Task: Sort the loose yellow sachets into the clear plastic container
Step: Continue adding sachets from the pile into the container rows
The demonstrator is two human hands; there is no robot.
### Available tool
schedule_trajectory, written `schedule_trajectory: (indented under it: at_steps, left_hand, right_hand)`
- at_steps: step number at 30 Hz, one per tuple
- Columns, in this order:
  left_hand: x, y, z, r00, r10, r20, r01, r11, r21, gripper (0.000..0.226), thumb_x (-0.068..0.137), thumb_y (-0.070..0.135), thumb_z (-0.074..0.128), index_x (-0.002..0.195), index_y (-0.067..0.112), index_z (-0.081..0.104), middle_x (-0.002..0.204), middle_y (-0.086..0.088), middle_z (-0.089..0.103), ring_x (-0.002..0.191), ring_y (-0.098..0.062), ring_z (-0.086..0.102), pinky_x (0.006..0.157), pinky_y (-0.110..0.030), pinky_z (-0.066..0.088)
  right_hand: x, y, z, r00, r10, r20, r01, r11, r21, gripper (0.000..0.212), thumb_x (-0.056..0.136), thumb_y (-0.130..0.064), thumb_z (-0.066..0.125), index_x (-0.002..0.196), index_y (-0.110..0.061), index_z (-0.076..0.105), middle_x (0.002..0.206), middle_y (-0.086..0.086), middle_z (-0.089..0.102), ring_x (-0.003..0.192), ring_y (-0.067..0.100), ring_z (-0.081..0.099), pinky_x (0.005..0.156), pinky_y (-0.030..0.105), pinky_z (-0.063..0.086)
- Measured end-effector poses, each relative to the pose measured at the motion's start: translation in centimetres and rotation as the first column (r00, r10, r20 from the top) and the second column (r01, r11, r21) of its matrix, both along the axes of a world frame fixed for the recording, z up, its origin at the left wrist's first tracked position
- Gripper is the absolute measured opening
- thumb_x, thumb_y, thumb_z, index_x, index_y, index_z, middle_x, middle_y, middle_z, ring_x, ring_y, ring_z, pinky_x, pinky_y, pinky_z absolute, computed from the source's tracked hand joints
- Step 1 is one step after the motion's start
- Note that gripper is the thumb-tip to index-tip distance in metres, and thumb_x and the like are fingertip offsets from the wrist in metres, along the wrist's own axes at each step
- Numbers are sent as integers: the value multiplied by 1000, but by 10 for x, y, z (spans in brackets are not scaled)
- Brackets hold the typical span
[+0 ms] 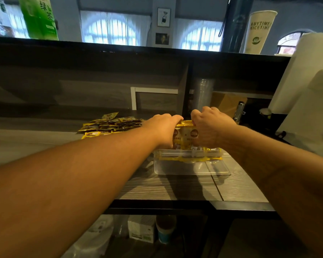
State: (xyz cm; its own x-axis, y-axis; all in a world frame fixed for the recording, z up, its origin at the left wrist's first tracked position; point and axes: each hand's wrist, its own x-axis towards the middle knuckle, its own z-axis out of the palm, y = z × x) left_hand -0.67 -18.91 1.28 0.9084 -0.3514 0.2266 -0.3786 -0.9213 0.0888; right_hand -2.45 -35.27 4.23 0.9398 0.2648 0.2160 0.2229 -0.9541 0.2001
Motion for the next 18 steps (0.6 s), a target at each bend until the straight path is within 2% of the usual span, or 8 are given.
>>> schedule_trajectory:
  at_steps: [2, 4, 7, 10, 12, 14, 16, 18]
  left_hand:
    - [2, 0, -1, 1000, 3, -11, -4, 1000, -13, 94, 76, 30, 83, 152, 35, 28, 140, -1, 49, 130, -28, 45, 100, -49, 48]
    - [3, 0, -1, 999, 4, -34, -6, 999, -34, 96, 75, 30, 83, 152, 36, 27, 142, -1, 47, 132, -28, 42, 101, -49, 47]
    - [4, 1, -1, 998, 1, -58, -5, 997, -74, 99, 76, 27, 83, 154, 36, 23, 146, -3, 43, 136, -30, 38, 104, -49, 45]
    - [-2, 2, 3, 995, -48, -86, 29, 976, -214, 99, 79, 18, 80, 156, 36, 19, 153, -4, 36, 140, -30, 34, 106, -45, 44]
    - [-9, 7, 6, 994, -86, -73, 53, 928, -370, 91, 84, 21, 76, 155, 37, 23, 156, -3, 32, 141, -28, 34, 103, -39, 43]
    - [-14, 18, 9, 998, -60, -25, 37, 841, -540, 74, 90, 27, 71, 152, 36, 32, 155, -2, 35, 139, -24, 37, 98, -33, 42]
    - [-14, 39, 9, 997, 65, 50, -19, 776, -631, 56, 93, 30, 66, 144, 33, 44, 145, 0, 46, 132, -21, 45, 90, -29, 41]
    - [-12, 67, 2, 979, 186, 78, -92, 754, -650, 45, 95, 27, 63, 138, 30, 52, 135, 1, 54, 121, -18, 53, 84, -28, 44]
  right_hand:
    - [4, 3, -4, 1000, -19, 3, 20, 999, -32, 80, 76, -50, 75, 138, -21, 34, 128, 12, 44, 117, 29, 45, 93, 41, 47]
    - [6, 6, -9, 999, -29, -23, 29, 999, -24, 83, 76, -52, 75, 139, -21, 32, 131, 12, 43, 120, 30, 43, 95, 42, 46]
    - [6, 7, -9, 999, -31, -42, 31, 999, 7, 84, 74, -51, 77, 138, -21, 32, 130, 12, 43, 120, 30, 42, 96, 43, 46]
    - [4, 8, 0, 997, -30, -70, 33, 999, 31, 81, 72, -48, 80, 133, -22, 34, 125, 12, 45, 114, 29, 44, 93, 42, 47]
    - [2, 11, 6, 995, -25, -99, 29, 999, 45, 79, 69, -44, 82, 129, -23, 36, 121, 11, 46, 107, 26, 45, 89, 40, 49]
    - [-1, 15, 12, 995, -5, -103, 13, 997, 71, 76, 69, -41, 82, 128, -25, 37, 120, 9, 47, 103, 24, 44, 83, 37, 47]
    - [-4, 26, 17, 997, 47, -54, -41, 994, 104, 72, 73, -42, 79, 130, -26, 38, 121, 6, 46, 104, 23, 45, 82, 36, 46]
    - [-10, 44, 19, 994, 113, 13, -114, 979, 168, 66, 78, -39, 76, 131, -26, 40, 120, 4, 47, 100, 20, 45, 80, 33, 44]
